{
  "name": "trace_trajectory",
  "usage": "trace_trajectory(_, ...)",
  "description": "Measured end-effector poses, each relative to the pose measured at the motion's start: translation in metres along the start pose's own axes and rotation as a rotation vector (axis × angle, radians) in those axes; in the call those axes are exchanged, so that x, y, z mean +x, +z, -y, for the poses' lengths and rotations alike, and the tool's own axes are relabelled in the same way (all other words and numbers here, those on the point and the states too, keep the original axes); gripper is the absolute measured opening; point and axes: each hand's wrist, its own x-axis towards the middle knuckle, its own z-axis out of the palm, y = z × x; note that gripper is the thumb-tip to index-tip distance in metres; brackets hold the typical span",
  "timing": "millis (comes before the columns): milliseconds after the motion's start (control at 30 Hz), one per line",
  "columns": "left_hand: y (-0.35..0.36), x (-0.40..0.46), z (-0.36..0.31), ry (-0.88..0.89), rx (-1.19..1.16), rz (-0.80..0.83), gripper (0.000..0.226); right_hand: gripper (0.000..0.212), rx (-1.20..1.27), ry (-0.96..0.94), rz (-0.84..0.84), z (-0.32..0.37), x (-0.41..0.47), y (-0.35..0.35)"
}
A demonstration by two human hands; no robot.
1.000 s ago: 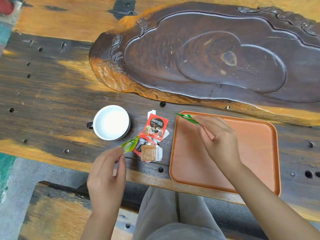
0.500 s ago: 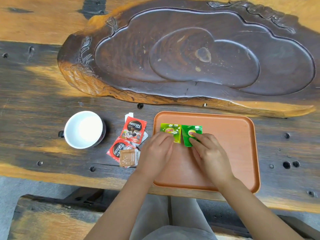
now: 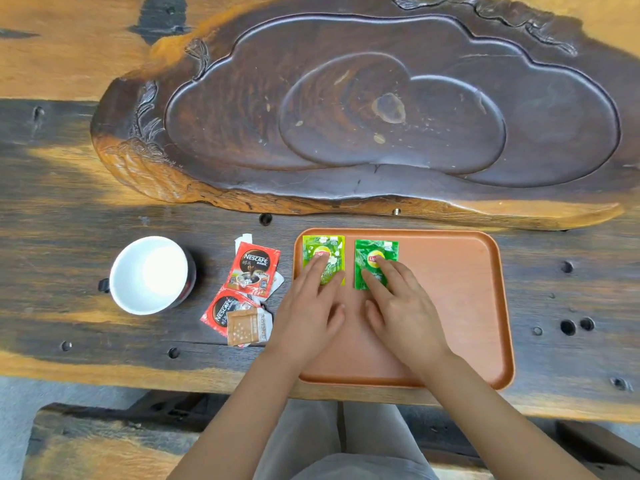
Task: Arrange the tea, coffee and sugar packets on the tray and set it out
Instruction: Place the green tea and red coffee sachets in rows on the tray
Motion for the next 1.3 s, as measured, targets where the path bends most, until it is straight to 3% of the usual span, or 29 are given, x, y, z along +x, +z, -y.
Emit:
trace_trajectory(367, -0.003, 0.006, -0.006, -0.003, 0.017, -0.016, 0.046, 0.042, 0.023, 0.025, 0.039, 0.001, 0.012, -0.006)
trace_trajectory(500, -0.009, 0.005, -0.01, -0.005, -0.093, -0.009, 0.051, 0.044, 0.07, 0.043, 0.022, 0.005, 0.012, -0.008)
trace_trajectory(600, -0.022, -0.007, -0.008, -0.033, -0.18, -0.138, 0.04, 0.046, 0.117, 0.026, -0.013, 0.019, 0.018, -0.011)
trace_trajectory(767, -0.04, -0.05, 0.025, -0.426, -0.294, -0.557, 0.022, 0.044, 0.168, -0.066, 0.002, 0.058, 0.045, -0.009)
trace_trajectory(833, -0.042, -0.067, 0.042, -0.604, -0.302, -0.644, 0.016, 0.044, 0.192, -0.134, 0.028, 0.077, 0.057, -0.002)
trace_trajectory(1000, -0.035, -0.083, 0.065, -0.811, -0.174, -0.616, 0.021, 0.046, 0.153, -0.24, 0.175, 0.119, 0.08, 0.019)
trace_trajectory(1167, -0.031, -0.081, 0.069, -0.843, -0.13, -0.538, 0.032, 0.045, -0.014, -0.25, 0.21, 0.131, 0.088, 0.033)
trace_trajectory(1300, -0.035, -0.078, 0.074, -0.865, -0.204, -0.515, 0.022, 0.043, -0.025, -0.229, 0.172, 0.13, 0.088, 0.035)
